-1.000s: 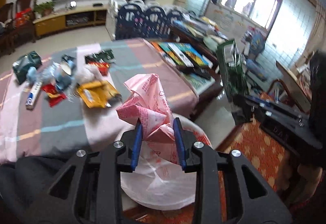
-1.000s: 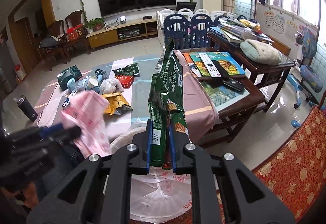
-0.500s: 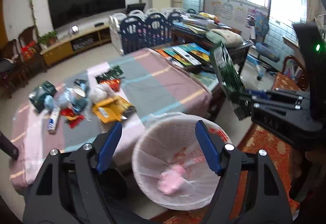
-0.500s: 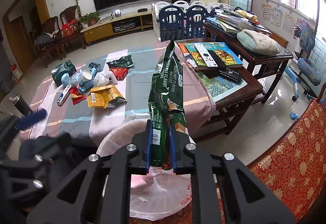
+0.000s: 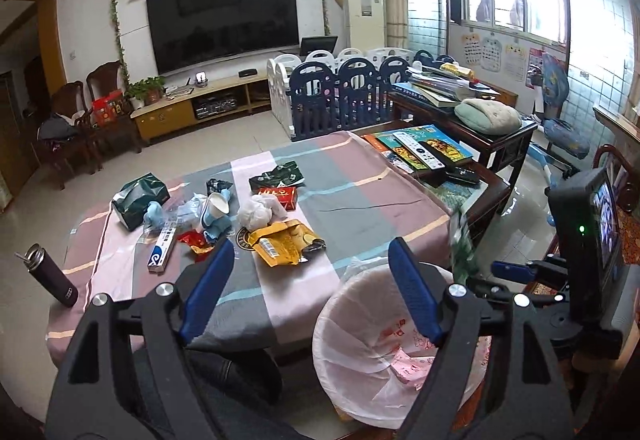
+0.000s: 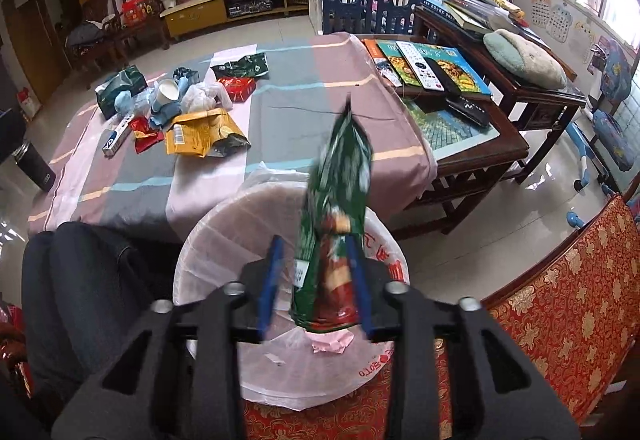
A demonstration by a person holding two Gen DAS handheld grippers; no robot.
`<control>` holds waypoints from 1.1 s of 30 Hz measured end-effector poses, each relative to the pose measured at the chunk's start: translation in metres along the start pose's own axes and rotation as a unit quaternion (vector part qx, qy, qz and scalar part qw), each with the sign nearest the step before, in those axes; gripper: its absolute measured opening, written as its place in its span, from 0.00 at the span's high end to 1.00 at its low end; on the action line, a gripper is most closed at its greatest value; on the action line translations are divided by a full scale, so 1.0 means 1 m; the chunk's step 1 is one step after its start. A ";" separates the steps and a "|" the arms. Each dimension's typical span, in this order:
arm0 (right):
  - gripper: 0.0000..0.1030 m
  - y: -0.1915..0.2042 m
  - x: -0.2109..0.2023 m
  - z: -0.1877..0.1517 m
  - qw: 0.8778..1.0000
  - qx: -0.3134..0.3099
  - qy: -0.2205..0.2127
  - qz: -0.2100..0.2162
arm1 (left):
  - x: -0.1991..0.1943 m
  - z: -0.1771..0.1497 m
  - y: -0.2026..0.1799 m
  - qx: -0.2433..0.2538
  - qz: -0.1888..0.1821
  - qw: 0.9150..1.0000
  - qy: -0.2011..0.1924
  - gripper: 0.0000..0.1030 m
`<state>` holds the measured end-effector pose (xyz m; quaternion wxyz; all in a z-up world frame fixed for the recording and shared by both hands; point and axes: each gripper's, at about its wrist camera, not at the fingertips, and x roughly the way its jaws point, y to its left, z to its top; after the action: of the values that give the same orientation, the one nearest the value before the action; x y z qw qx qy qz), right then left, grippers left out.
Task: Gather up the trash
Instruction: 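Carry both items over the wastebasket and open both tools to drop them, then grasp the yellow chip bag with the right tool while the left tool grasps the white ointment box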
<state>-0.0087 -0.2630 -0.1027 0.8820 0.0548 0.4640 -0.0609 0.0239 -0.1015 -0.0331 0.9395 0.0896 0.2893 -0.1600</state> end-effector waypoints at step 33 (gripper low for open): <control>0.37 0.015 0.007 0.015 0.999 0.019 -0.020 0.023 | 0.019 -0.010 0.059 -0.055 0.083 0.995 0.015 0.14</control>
<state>0.0099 -0.2513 -0.0998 0.8910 0.0813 0.4439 -0.0504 0.0547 -0.0484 -0.0477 0.9485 0.0645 0.3035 -0.0638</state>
